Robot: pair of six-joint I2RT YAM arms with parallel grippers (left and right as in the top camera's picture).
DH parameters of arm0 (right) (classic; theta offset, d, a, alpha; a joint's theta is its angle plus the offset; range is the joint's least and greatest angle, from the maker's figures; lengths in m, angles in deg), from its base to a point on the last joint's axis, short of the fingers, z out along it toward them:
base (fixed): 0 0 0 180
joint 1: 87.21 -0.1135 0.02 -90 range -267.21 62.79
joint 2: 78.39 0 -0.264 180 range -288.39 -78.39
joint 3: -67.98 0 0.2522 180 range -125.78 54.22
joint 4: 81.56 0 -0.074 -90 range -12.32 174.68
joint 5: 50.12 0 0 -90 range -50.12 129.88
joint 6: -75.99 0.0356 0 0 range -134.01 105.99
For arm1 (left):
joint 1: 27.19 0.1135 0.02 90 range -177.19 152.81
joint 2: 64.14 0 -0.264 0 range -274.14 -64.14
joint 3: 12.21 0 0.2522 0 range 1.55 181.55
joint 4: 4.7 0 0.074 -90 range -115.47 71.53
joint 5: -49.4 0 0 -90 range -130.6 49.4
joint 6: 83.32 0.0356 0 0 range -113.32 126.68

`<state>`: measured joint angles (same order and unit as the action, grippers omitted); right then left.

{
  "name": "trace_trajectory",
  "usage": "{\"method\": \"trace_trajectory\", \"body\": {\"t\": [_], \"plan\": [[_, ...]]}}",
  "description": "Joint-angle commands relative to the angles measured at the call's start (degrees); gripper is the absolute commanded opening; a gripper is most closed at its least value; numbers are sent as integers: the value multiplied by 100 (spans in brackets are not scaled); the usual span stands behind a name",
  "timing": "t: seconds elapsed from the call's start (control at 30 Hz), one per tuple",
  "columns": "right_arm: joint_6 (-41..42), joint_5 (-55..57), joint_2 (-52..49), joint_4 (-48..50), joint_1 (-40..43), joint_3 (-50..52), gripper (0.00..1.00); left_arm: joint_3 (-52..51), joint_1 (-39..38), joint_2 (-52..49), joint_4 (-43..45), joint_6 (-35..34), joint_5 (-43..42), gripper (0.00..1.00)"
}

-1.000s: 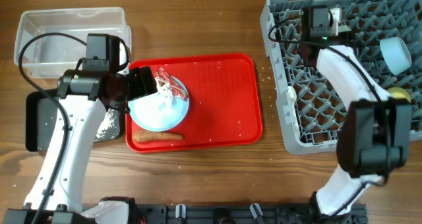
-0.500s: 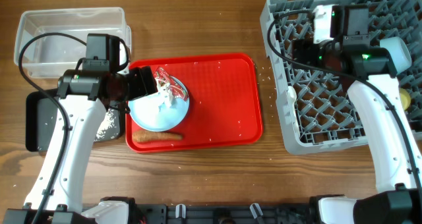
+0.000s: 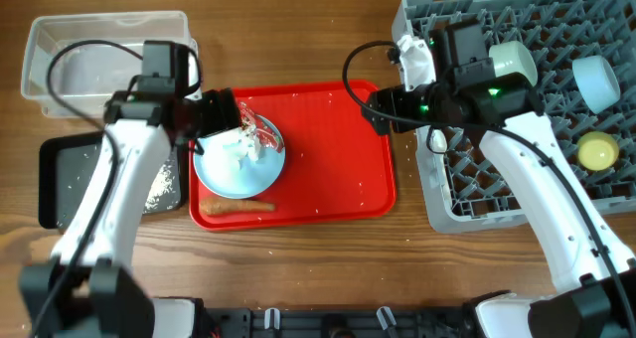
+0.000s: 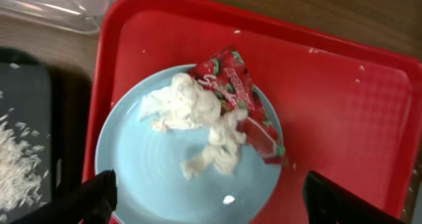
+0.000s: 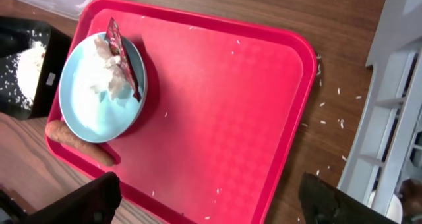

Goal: Sort waste into correct bins and load items into the dishwasher rack
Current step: 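Reach the left gripper to the tissue and wrapper on the blue plate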

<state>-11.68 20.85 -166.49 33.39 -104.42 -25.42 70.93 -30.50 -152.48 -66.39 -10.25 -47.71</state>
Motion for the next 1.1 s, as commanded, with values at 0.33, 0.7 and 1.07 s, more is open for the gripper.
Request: {"method": "trace_trajectory", "body": {"t": [0.33, 0.7, 1.07], "plan": [[87, -7, -85, -83, -20, 26, 88, 20, 15, -1784, 859, -48, 15, 62], [85, -2, -85, -146, -20, 26, 87, 68, 17, -1679, 758, -44, 13, 4], [85, 120, -85, -190, -20, 26, 86, 944, 92, -225, 616, 17, 634, 4]]}}
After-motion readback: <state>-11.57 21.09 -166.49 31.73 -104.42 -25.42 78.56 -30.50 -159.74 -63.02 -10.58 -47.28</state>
